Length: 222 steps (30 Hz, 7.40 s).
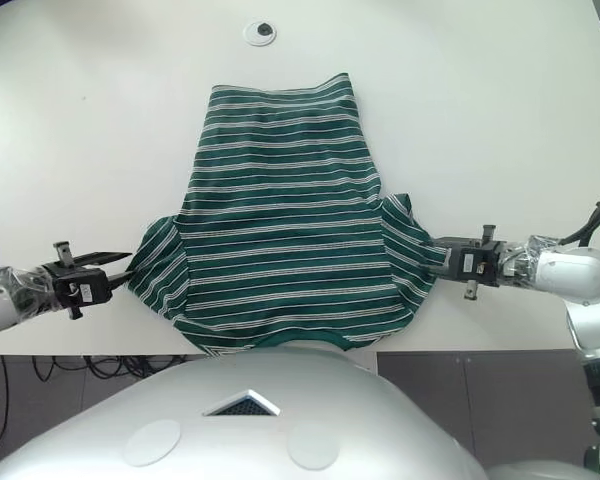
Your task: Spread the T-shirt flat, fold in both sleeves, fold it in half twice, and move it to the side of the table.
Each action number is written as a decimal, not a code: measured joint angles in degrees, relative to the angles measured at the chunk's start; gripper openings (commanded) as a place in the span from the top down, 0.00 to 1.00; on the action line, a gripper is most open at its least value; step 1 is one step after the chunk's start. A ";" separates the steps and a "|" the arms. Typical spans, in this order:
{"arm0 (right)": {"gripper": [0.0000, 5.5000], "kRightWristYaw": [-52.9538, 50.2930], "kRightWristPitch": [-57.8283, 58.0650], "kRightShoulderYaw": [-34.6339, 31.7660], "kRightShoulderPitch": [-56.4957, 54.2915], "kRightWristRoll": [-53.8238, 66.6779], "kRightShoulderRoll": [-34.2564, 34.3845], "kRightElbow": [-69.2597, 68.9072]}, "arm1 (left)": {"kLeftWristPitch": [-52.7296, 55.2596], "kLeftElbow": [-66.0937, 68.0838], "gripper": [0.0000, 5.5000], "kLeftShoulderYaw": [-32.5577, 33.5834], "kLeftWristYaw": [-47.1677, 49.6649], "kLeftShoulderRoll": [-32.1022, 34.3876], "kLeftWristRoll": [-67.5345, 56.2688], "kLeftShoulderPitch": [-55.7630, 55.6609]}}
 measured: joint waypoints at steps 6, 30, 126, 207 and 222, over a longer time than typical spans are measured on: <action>0.68 2.58 2.31 0.16 4.71 4.98 -1.45 -4.47 | 2.37 -3.95 0.75 5.34 -3.43 -1.33 -0.12 4.56; 0.68 -19.05 9.20 10.11 -37.92 -8.56 26.95 20.57 | 7.18 29.84 0.75 -24.14 8.40 -28.14 6.93 -53.81; 0.68 -33.35 -1.19 4.38 -30.59 -6.69 30.16 14.98 | 48.74 -9.39 0.99 5.17 -12.65 -23.44 -54.54 -9.45; 1.00 6.79 70.73 -11.15 -2.00 38.42 7.70 -13.30 | 43.96 -14.95 0.70 -7.86 13.13 -42.15 -53.65 -23.16; 1.00 -9.21 78.50 -1.03 -11.23 42.78 21.55 -21.67 | 43.52 -13.01 0.70 -7.78 11.90 -42.31 -52.97 -23.83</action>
